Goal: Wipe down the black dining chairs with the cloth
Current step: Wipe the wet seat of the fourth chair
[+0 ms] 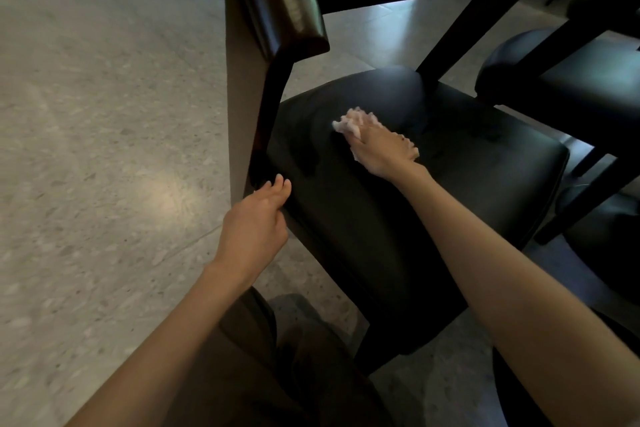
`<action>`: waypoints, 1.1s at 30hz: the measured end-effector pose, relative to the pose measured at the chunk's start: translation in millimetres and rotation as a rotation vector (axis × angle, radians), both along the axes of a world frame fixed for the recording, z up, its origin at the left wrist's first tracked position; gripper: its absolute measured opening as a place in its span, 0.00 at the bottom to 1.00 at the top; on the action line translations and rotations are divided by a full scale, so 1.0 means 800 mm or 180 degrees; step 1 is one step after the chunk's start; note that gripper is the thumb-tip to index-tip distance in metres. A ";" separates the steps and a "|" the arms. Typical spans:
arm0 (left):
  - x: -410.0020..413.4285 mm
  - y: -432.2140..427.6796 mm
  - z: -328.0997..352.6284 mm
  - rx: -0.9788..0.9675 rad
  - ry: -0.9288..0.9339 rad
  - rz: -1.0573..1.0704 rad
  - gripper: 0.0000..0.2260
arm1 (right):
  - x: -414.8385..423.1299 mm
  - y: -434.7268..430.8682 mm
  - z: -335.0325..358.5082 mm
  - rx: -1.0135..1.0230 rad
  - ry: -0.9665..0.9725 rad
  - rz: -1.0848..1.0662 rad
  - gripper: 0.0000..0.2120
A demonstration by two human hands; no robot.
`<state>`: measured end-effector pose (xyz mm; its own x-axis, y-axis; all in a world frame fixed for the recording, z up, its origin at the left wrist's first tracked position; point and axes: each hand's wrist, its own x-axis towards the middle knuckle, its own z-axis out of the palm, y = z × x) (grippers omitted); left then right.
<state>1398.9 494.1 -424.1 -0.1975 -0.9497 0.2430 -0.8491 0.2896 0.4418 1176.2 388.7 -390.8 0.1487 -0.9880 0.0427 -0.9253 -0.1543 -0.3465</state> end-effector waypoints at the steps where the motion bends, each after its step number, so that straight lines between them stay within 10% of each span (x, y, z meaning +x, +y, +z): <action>1: 0.000 0.000 0.001 0.0001 -0.0019 0.0006 0.22 | 0.010 0.007 0.002 -0.0021 -0.0094 0.0177 0.19; 11: 0.007 -0.001 0.007 0.0067 0.0050 -0.0055 0.24 | 0.037 0.020 0.014 -0.0397 0.0132 0.1034 0.24; 21: 0.009 -0.004 0.002 0.0094 -0.0022 -0.0051 0.24 | 0.022 -0.083 -0.023 0.0108 0.0221 -0.0115 0.25; 33: 0.007 0.000 0.001 0.0057 0.0073 -0.0024 0.22 | 0.049 0.083 0.002 0.0112 0.0051 0.1054 0.17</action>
<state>1404.5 494.1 -422.9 -0.1994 -0.9524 0.2305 -0.8364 0.2880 0.4663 1215.6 455.2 -389.0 0.4625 -0.8866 0.0046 -0.8322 -0.4359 -0.3426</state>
